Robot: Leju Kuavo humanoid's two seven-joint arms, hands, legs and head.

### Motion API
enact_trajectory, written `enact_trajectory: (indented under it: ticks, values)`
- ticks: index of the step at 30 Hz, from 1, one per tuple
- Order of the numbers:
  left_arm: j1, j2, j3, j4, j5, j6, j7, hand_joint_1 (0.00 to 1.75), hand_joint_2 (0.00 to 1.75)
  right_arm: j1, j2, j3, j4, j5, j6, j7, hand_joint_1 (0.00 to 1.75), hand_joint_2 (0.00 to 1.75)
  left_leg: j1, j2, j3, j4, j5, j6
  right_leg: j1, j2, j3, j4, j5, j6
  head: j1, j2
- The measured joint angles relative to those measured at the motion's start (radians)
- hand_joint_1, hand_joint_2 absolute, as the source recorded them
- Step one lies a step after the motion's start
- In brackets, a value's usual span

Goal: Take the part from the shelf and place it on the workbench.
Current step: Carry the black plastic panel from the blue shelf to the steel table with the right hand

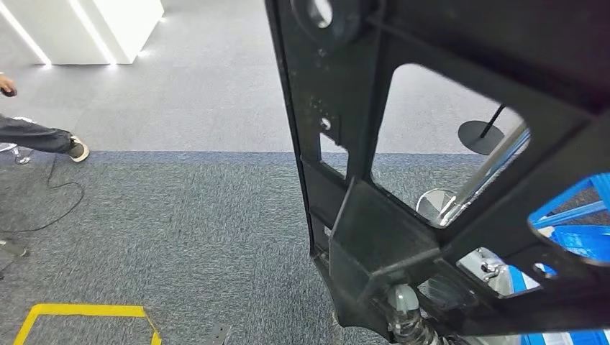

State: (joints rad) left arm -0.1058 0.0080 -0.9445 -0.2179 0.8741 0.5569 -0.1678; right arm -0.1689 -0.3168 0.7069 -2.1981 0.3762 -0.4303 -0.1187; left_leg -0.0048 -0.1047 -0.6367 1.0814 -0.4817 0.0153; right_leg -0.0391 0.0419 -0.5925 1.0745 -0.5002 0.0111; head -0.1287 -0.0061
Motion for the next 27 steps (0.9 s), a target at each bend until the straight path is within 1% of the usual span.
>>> enact_trajectory:
  ticks: [1, 2, 3, 4, 5, 6, 7, 8, 9, 10, 11, 12, 13, 14, 15, 16, 17, 18, 19, 20, 21, 22, 23, 24, 25, 26, 27]
  values:
    - [0.0, 0.001, -0.001, 0.0, -0.001, 0.0, 0.0, 0.0, 1.75, 0.0, 0.001, 0.0, 0.0, -0.001, 0.0, 0.0, 1.75, 1.75, 0.0, 0.028, -0.019, 0.035, -0.018, -0.005, 0.0, -0.014, 0.004, -0.003, 0.0, -0.004, -0.004, 0.0]
    - [-0.001, 0.002, -0.002, 0.0, -0.003, 0.0, 0.001, 0.0, 1.75, 0.0, 0.001, 0.0, 0.0, -0.002, 0.0, 0.0, 1.75, 1.75, 0.0, 0.06, -0.045, 0.089, -0.042, -0.01, 0.003, -0.027, 0.007, -0.004, -0.002, -0.007, -0.008, 0.0]
    - [-0.003, 0.001, -0.003, 0.0, -0.004, 0.0, 0.002, 0.0, 1.75, 0.0, 0.001, 0.0, 0.0, -0.002, 0.0, 0.0, 1.75, 1.75, 0.002, 0.079, -0.08, 0.152, -0.067, -0.014, 0.005, -0.042, 0.008, -0.005, -0.003, -0.01, -0.011, 0.0]
    - [-0.004, 0.001, -0.004, 0.0, -0.004, 0.0, 0.003, 0.0, 1.75, 0.001, 0.001, 0.0, 0.0, -0.002, 0.0, 0.0, 1.75, 1.75, 0.004, 0.089, -0.111, 0.207, -0.083, -0.016, 0.007, -0.056, 0.009, -0.005, -0.006, -0.012, -0.011, 0.0]
    - [-0.004, 0.001, -0.006, 0.0, -0.005, 0.0, 0.004, 0.0, 1.75, 0.001, 0.001, 0.0, 0.0, -0.003, 0.0, 0.0, 1.75, 1.75, 0.005, 0.093, -0.129, 0.235, -0.083, -0.016, 0.009, -0.07, 0.01, -0.005, -0.008, -0.014, -0.011, 0.0]
    - [-0.003, 0.001, -0.007, 0.0, -0.005, 0.0, 0.006, 0.0, 1.75, 0.002, 0.001, 0.0, 0.0, -0.004, 0.0, 0.0, 1.75, 1.75, 0.006, 0.096, -0.128, 0.227, -0.065, -0.014, 0.011, -0.082, 0.013, -0.005, -0.011, -0.014, -0.011, 0.0]
    - [-0.002, 0.001, -0.009, 0.0, -0.005, 0.0, 0.007, 0.0, 1.75, 0.001, 0.001, 0.0, 0.0, -0.004, 0.0, 0.0, 1.75, 1.75, 0.005, 0.101, -0.107, 0.182, -0.033, -0.01, 0.012, -0.093, 0.018, -0.005, -0.014, -0.014, -0.011, 0.0]
    - [-0.001, 0.002, -0.01, 0.0, -0.005, 0.0, 0.009, 0.0, 1.75, 0.001, 0.001, 0.0, 0.0, -0.005, 0.0, 0.0, 1.75, 1.75, 0.003, 0.112, -0.074, 0.114, 0.002, -0.005, 0.013, -0.103, 0.024, -0.006, -0.018, -0.014, -0.011, 0.0]
    - [-0.002, 0.003, -0.011, 0.0, -0.005, 0.0, 0.01, 0.0, 1.75, 0.001, 0.001, 0.0, 0.0, -0.006, 0.0, 0.0, 1.75, 1.75, -0.004, 0.133, -0.041, 0.053, 0.024, 0.001, 0.015, -0.113, 0.03, -0.007, -0.022, -0.013, -0.01, 0.0]
    - [-0.004, 0.003, -0.013, 0.0, -0.005, 0.0, 0.01, 0.0, 1.75, 0.001, 0.001, 0.0, 0.0, -0.007, 0.0, 0.0, 1.75, 1.75, -0.012, 0.15, -0.015, 0.005, 0.034, 0.008, 0.017, -0.122, 0.035, -0.01, -0.025, -0.01, -0.011, 0.0]
    - [-0.005, 0.005, -0.014, 0.0, -0.005, 0.0, 0.011, 0.0, 1.75, 0.001, 0.001, 0.0, 0.0, -0.009, 0.001, 0.001, 1.75, 1.75, -0.019, 0.163, -0.002, -0.021, 0.034, 0.014, 0.018, -0.131, 0.039, -0.013, -0.026, -0.007, -0.01, 0.0]
    - [-0.006, 0.006, -0.015, 0.0, -0.005, 0.0, 0.011, 0.0, 1.75, 0.001, 0.001, 0.0, 0.0, -0.011, 0.001, 0.001, 1.75, 1.75, -0.026, 0.166, 0.003, -0.028, 0.029, 0.018, 0.019, -0.14, 0.043, -0.017, -0.027, -0.003, -0.009, 0.0]
    - [-0.006, 0.008, -0.015, 0.0, -0.005, 0.0, 0.011, 0.0, 1.75, 0.0, 0.001, 0.0, 0.0, -0.013, 0.001, 0.001, 1.75, 1.75, -0.028, 0.156, 0.007, -0.037, 0.03, 0.023, 0.02, -0.15, 0.048, -0.022, -0.028, 0.002, -0.009, 0.0]
    - [-0.004, 0.009, -0.016, 0.0, -0.005, 0.0, 0.012, 0.0, 1.75, 0.0, 0.001, 0.0, 0.001, -0.016, 0.001, 0.001, 1.75, 1.75, -0.025, 0.146, 0.015, -0.047, 0.033, 0.027, 0.019, -0.148, 0.054, -0.022, -0.032, 0.007, -0.007, 0.0]
    - [-0.002, 0.01, -0.016, 0.0, -0.005, 0.0, 0.012, 0.0, 1.75, -0.001, 0.001, -0.001, 0.001, -0.017, 0.001, 0.001, 1.75, 1.75, -0.021, 0.136, 0.024, -0.058, 0.035, 0.032, 0.019, -0.134, 0.054, -0.012, -0.041, 0.011, -0.007, 0.0]
    - [-0.002, 0.011, -0.016, 0.0, -0.005, 0.0, 0.012, 0.0, 1.75, -0.001, 0.001, -0.002, 0.001, -0.019, 0.0, 0.001, 1.75, 1.75, -0.017, 0.126, 0.033, -0.068, 0.039, 0.038, 0.019, -0.111, 0.044, 0.017, -0.058, 0.013, -0.005, 0.0]
    - [-0.004, 0.011, -0.016, 0.0, -0.006, 0.0, 0.013, 0.0, 1.75, 0.001, 0.001, -0.003, 0.001, -0.022, 0.0, 0.001, 1.75, 1.75, -0.013, 0.116, 0.04, -0.074, 0.041, 0.043, 0.018, -0.083, 0.018, 0.068, -0.082, 0.013, -0.001, 0.0]
    - [-0.006, 0.01, -0.016, 0.0, -0.006, -0.001, 0.012, 0.0, 1.75, 0.002, 0.001, -0.004, 0.002, -0.024, 0.0, 0.001, 1.75, 1.75, -0.012, 0.106, 0.041, -0.076, 0.04, 0.048, 0.019, -0.063, -0.017, 0.131, -0.109, 0.013, 0.002, 0.0]
    - [-0.008, 0.01, -0.016, 0.0, -0.006, -0.001, 0.012, 0.0, 1.75, 0.004, 0.001, -0.004, 0.003, -0.029, 0.0, 0.001, 1.75, 1.75, -0.012, 0.094, 0.041, -0.075, 0.039, 0.051, 0.019, -0.052, -0.053, 0.191, -0.128, 0.014, 0.006, 0.0]
    - [-0.008, 0.01, -0.016, 0.0, -0.006, -0.001, 0.013, 0.0, 1.75, 0.005, 0.001, -0.005, 0.004, -0.033, 0.001, 0.0, 1.75, 1.75, -0.011, 0.08, 0.041, -0.073, 0.038, 0.051, 0.019, -0.048, -0.079, 0.228, -0.131, 0.016, 0.009, 0.0]
    - [-0.007, 0.01, -0.017, 0.0, -0.006, -0.002, 0.013, 0.0, 1.75, 0.006, 0.001, -0.005, 0.005, -0.038, 0.001, 0.0, 1.75, 1.75, -0.01, 0.066, 0.041, -0.069, 0.035, 0.049, 0.017, -0.046, -0.089, 0.23, -0.115, 0.018, 0.009, 0.0]
    - [-0.006, 0.01, -0.017, 0.0, -0.005, -0.002, 0.013, 0.0, 1.75, 0.006, 0.001, -0.005, 0.005, -0.043, 0.001, 0.0, 1.75, 1.75, -0.007, 0.052, 0.041, -0.063, 0.032, 0.046, 0.015, -0.044, -0.081, 0.196, -0.082, 0.021, 0.009, 0.0]
    - [-0.005, 0.01, -0.018, 0.0, -0.005, -0.004, 0.013, 0.0, 1.75, 0.006, 0.001, -0.006, 0.005, -0.048, 0.003, -0.001, 1.75, 1.75, -0.004, 0.038, 0.04, -0.053, 0.026, 0.041, 0.011, -0.032, -0.059, 0.134, -0.043, 0.025, 0.009, 0.0]
    - [-0.005, 0.01, -0.019, 0.0, -0.005, -0.005, 0.013, 0.0, 1.75, 0.006, 0.001, -0.006, 0.006, -0.052, 0.005, -0.001, 1.75, 1.75, -0.003, 0.025, 0.036, -0.042, 0.019, 0.034, 0.006, -0.01, -0.036, 0.077, -0.019, 0.028, 0.011, 0.0]
    - [-0.006, 0.01, -0.02, 0.0, -0.005, -0.007, 0.013, 0.0, 1.75, 0.006, 0.001, -0.006, 0.007, -0.056, 0.008, -0.002, 1.75, 1.75, -0.002, 0.013, 0.03, -0.029, 0.013, 0.028, 0.002, 0.011, -0.018, 0.035, -0.004, 0.028, 0.012, 0.0]
    - [-0.007, 0.011, -0.021, 0.0, -0.005, -0.009, 0.013, 0.0, 1.75, 0.007, 0.001, -0.006, 0.007, -0.06, 0.011, -0.002, 1.75, 1.75, -0.001, 0.003, 0.022, -0.02, 0.009, 0.022, 0.001, 0.027, -0.008, 0.012, -0.002, 0.026, 0.013, 0.0]
    - [-0.006, 0.011, -0.021, 0.0, -0.005, -0.01, 0.013, 0.0, 1.75, 0.007, 0.0, -0.006, 0.008, -0.063, 0.013, -0.003, 1.75, 1.75, -0.001, -0.007, 0.017, -0.017, 0.009, 0.017, 0.002, 0.031, -0.007, 0.011, -0.006, 0.021, 0.015, 0.0]
